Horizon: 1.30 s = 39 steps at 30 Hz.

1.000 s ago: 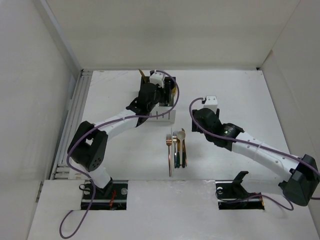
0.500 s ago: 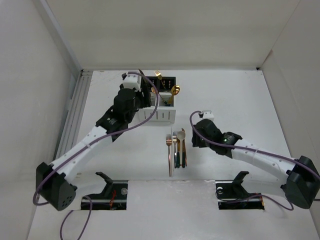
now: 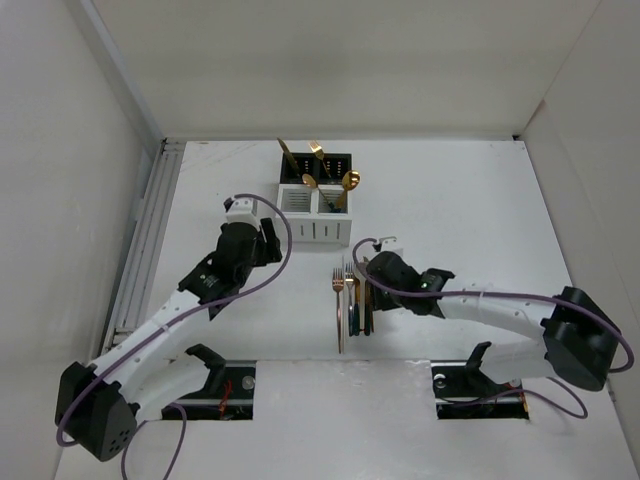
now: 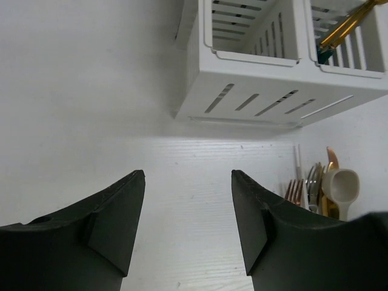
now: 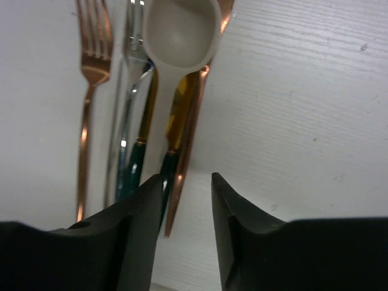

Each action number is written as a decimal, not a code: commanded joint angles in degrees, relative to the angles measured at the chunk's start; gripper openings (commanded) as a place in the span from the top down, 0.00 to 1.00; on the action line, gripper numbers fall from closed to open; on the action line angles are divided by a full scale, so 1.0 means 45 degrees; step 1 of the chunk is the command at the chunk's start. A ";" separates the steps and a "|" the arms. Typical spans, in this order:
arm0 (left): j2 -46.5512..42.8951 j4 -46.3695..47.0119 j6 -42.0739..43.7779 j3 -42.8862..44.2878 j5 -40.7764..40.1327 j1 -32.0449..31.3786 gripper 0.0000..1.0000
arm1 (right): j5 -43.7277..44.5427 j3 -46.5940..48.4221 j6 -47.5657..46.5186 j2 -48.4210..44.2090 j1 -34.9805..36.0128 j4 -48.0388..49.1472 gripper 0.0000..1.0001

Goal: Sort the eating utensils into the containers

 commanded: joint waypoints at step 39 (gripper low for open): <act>-0.0955 0.1060 -0.0634 -0.1004 0.1267 0.0907 0.44 | 0.0519 0.2437 0.0650 0.2229 0.0518 -0.0112 0.57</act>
